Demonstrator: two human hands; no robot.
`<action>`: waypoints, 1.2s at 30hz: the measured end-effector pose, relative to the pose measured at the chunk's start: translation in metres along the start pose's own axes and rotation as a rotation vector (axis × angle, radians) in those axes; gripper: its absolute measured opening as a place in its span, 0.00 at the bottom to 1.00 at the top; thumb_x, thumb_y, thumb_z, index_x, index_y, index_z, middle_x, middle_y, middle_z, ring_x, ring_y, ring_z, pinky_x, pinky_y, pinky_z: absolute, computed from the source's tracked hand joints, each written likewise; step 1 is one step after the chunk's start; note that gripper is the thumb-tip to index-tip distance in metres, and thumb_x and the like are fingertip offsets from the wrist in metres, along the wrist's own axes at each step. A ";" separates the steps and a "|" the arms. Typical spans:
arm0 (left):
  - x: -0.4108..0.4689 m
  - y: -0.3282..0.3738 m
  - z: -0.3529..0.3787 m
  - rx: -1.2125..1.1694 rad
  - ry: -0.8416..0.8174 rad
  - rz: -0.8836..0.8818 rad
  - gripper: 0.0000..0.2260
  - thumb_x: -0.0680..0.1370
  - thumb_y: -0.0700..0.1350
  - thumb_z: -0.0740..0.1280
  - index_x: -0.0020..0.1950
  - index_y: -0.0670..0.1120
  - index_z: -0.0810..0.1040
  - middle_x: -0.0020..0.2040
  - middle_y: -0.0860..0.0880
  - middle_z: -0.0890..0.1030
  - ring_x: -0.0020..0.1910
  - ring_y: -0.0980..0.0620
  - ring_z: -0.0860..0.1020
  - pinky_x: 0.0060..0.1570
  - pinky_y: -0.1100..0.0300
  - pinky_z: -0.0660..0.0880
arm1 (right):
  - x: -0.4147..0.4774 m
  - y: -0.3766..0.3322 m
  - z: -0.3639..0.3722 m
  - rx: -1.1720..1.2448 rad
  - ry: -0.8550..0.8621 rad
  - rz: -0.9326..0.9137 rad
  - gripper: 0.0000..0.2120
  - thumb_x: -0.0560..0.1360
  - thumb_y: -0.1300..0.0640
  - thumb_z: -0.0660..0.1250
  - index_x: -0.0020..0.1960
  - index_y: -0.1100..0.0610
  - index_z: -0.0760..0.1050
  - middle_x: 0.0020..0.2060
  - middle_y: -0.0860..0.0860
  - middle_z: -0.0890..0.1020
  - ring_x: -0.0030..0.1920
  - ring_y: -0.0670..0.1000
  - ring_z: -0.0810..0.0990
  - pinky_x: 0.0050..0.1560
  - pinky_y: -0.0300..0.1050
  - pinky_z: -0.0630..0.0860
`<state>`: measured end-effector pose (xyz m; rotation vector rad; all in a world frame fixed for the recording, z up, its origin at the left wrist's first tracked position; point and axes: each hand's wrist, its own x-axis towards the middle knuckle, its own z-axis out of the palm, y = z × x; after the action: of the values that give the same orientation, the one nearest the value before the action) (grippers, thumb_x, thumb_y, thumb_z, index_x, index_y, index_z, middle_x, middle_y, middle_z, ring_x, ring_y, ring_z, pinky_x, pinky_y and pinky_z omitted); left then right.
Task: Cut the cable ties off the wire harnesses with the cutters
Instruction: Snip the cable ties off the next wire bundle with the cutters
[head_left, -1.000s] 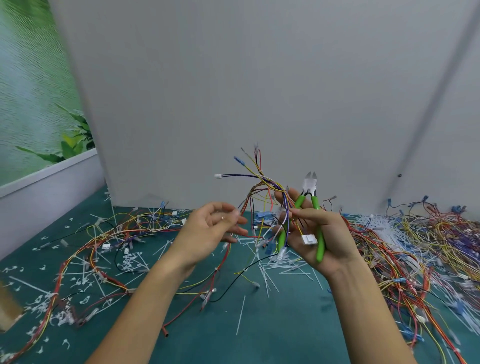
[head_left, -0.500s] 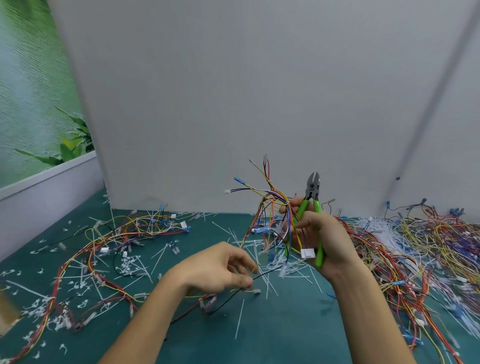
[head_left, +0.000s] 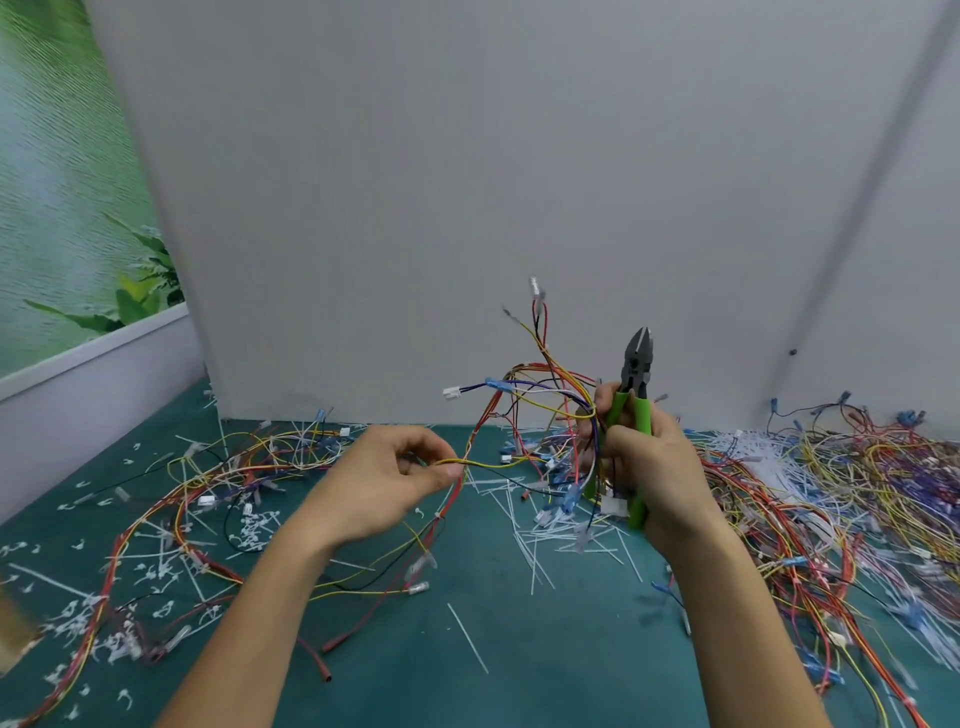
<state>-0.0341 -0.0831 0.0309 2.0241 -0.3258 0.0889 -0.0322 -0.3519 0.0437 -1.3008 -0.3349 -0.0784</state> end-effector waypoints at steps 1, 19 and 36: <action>0.000 0.000 -0.003 -0.001 0.017 0.008 0.05 0.75 0.47 0.77 0.45 0.58 0.84 0.43 0.35 0.82 0.36 0.49 0.73 0.42 0.55 0.69 | 0.001 0.000 -0.001 0.041 -0.001 0.002 0.18 0.63 0.69 0.59 0.42 0.50 0.77 0.36 0.53 0.78 0.32 0.53 0.78 0.35 0.44 0.78; -0.006 0.012 -0.014 0.066 0.275 0.077 0.09 0.73 0.56 0.76 0.39 0.53 0.87 0.39 0.55 0.85 0.29 0.53 0.81 0.31 0.59 0.77 | 0.006 0.000 -0.009 0.660 0.111 0.233 0.14 0.69 0.71 0.53 0.47 0.57 0.70 0.39 0.52 0.77 0.31 0.51 0.72 0.34 0.45 0.76; -0.013 0.036 0.029 -0.856 -0.296 -0.231 0.10 0.74 0.46 0.71 0.48 0.41 0.87 0.46 0.42 0.86 0.35 0.52 0.84 0.38 0.61 0.81 | -0.003 0.013 0.012 -0.850 0.117 -0.010 0.06 0.81 0.54 0.67 0.48 0.53 0.81 0.39 0.52 0.85 0.41 0.49 0.83 0.43 0.49 0.78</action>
<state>-0.0586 -0.1217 0.0461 1.2026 -0.2506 -0.4319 -0.0342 -0.3374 0.0334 -2.1237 -0.2078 -0.3301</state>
